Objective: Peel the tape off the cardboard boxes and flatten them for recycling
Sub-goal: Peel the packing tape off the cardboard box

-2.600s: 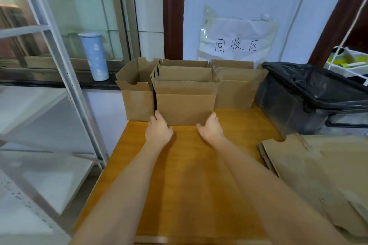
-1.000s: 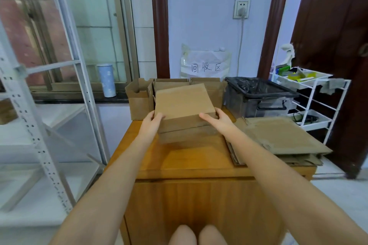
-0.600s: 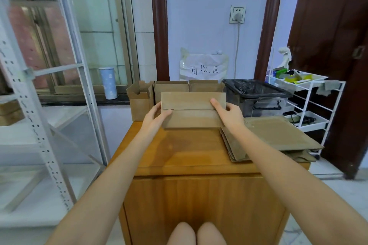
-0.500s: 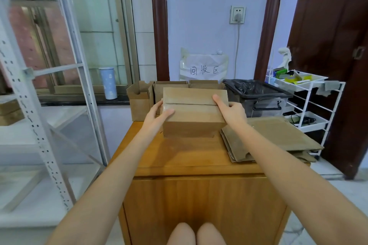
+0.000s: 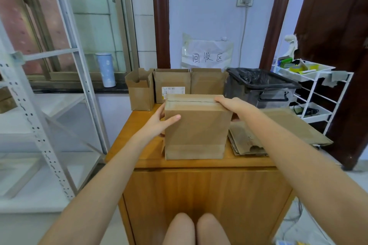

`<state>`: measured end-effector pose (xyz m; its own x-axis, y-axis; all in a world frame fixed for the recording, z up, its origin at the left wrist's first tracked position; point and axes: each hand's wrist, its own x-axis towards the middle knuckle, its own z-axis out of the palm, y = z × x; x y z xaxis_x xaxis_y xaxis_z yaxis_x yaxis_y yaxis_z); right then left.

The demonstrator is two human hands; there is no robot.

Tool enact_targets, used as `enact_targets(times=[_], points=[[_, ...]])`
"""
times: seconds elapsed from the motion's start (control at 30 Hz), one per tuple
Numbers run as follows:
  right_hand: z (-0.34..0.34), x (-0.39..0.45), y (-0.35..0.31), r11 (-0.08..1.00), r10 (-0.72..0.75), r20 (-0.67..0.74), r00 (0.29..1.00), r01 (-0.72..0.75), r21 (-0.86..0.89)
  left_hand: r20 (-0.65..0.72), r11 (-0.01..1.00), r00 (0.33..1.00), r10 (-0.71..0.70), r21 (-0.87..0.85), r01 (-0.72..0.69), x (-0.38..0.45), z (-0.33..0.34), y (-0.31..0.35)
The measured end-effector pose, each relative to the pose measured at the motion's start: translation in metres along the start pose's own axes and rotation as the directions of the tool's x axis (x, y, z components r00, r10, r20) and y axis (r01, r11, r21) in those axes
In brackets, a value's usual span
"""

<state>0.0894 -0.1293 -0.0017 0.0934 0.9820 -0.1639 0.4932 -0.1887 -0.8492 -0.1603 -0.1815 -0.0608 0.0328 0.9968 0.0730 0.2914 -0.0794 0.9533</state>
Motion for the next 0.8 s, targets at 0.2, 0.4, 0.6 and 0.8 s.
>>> enact_targets(times=[0.2, 0.4, 0.6, 0.8], points=[[0.015, 0.019, 0.004, 0.999, -0.029, -0.061, 0.998, 0.029, 0.013, -0.075, 1.000, 0.997, 0.003, -0.027, -0.005, 0.010, 0.003, -0.015], [0.032, 0.033, 0.008, 0.832, -0.451, -0.346, 0.823, 0.246, -0.498, -0.197, 0.997, 0.979, 0.047, 0.068, -0.034, 0.010, 0.013, -0.031], [0.044, 0.049, 0.028, 0.804, -0.517, -0.226, 0.825, 0.378, -0.459, -0.241, 0.984, 0.963, 0.117, 0.162, -0.080, 0.000, 0.018, -0.062], [0.050, 0.060, 0.036, 0.799, -0.490, 0.089, 0.867, 0.488, -0.350, -0.199, 0.983, 0.967, 0.159, 0.121, -0.137, -0.002, 0.011, -0.085]])
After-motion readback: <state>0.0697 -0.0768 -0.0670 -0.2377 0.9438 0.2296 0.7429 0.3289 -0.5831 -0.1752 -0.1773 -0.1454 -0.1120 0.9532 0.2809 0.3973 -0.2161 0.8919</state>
